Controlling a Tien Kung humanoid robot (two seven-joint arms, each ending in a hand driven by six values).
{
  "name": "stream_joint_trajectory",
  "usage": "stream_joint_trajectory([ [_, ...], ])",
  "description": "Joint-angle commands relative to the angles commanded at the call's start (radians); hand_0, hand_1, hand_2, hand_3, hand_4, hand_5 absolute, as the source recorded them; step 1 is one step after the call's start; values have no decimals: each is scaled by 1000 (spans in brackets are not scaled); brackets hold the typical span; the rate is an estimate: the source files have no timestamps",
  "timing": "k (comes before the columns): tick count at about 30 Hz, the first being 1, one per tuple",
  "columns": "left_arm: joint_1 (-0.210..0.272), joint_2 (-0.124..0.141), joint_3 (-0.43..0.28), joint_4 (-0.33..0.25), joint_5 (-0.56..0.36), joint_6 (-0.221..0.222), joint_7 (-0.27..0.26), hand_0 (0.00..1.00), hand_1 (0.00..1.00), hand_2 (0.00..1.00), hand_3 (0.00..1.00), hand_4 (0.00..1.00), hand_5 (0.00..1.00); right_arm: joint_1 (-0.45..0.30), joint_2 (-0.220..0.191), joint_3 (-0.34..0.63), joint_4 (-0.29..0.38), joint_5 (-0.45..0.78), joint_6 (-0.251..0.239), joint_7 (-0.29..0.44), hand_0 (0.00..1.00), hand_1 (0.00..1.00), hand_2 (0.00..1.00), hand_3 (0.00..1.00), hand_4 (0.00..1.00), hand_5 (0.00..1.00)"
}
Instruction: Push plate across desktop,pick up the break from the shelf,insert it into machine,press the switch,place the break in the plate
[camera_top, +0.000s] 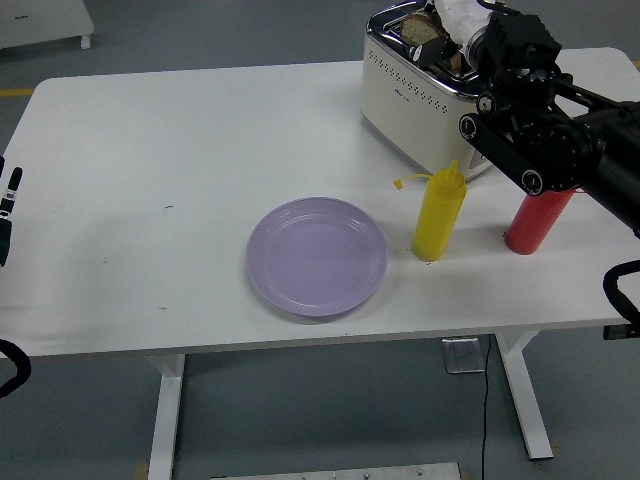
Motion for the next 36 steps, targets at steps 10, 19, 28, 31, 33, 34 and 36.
stream_joint_trajectory([
  [10,-4,-1,-1,0,0,0,1,825,858,923,808,631,998,-3,6,-18,-11,-26,-32,25,335,425,471,541,375,153],
  [19,1,-1,1,1,0,1,1,826,858,922,808,632,998,-8,-20,-7,14,-53,-62,49,287,353,423,506,296,121],
  [28,9,1,2,0,0,2,1,826,858,922,807,631,998,-16,-77,56,116,-103,-86,50,289,346,407,501,282,121],
  [31,13,2,2,-1,0,2,1,826,858,922,807,630,998,-19,-97,88,169,-124,-98,49,286,343,403,500,274,124],
  [33,15,2,2,-1,0,2,1,826,858,922,807,630,998,-21,-108,106,198,-134,-105,48,286,343,403,500,274,124],
  [34,16,2,2,-1,0,2,2,826,858,922,807,630,998,-22,-116,118,220,-140,-111,48,286,343,403,500,274,124],
  [36,17,2,3,-1,1,2,2,826,857,922,807,630,998,-25,-130,140,258,-151,-121,45,280,338,400,497,258,136],
])
